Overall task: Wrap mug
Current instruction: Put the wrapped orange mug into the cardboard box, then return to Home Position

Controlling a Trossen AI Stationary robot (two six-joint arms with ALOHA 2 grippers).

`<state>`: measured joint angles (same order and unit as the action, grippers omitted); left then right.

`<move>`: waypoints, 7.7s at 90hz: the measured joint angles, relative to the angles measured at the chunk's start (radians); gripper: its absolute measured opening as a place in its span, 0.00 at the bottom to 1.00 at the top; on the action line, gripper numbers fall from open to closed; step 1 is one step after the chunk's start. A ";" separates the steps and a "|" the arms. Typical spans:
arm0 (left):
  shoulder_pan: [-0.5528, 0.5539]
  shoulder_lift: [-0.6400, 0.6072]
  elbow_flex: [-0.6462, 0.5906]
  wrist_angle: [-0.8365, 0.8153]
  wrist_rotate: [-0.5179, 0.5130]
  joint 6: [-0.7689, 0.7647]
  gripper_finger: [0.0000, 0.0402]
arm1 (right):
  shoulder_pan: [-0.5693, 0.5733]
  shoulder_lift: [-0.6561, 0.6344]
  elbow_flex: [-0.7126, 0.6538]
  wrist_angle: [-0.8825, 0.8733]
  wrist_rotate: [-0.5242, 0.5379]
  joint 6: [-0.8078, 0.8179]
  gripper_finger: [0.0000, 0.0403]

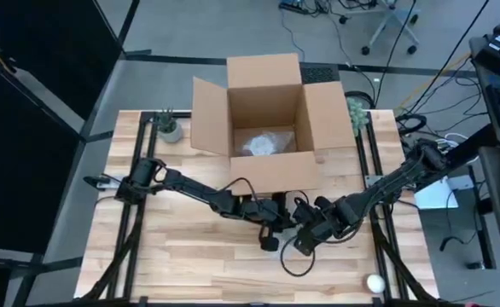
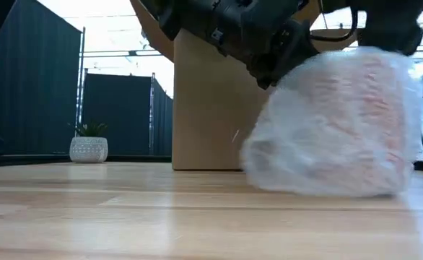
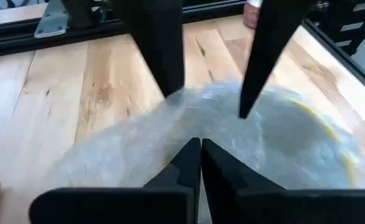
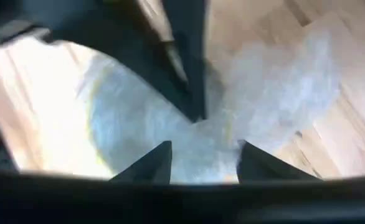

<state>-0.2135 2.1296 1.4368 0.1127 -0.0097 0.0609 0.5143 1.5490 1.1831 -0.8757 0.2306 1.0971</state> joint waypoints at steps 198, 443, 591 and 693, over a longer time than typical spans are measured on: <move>-0.113 -0.118 0.001 -0.257 0.005 -0.078 0.00 | 0.054 -0.023 0.772 0.045 0.121 -0.871 0.05; -0.137 -0.331 -0.042 -0.490 -0.169 -0.032 0.00 | -0.466 -0.503 0.217 -0.112 -0.020 -0.737 0.35; -0.254 -1.416 -0.801 -0.607 -0.375 -0.295 0.00 | -0.342 -1.260 -0.911 0.667 -0.006 -0.813 0.01; 0.089 -1.746 -1.233 -0.093 0.015 -0.161 0.00 | -0.561 -1.430 -1.169 1.038 -0.282 -1.076 0.01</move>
<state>-0.1241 0.3831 0.2043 0.0193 0.0051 -0.0997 -0.0471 0.1193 0.0139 0.1622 -0.0517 0.0212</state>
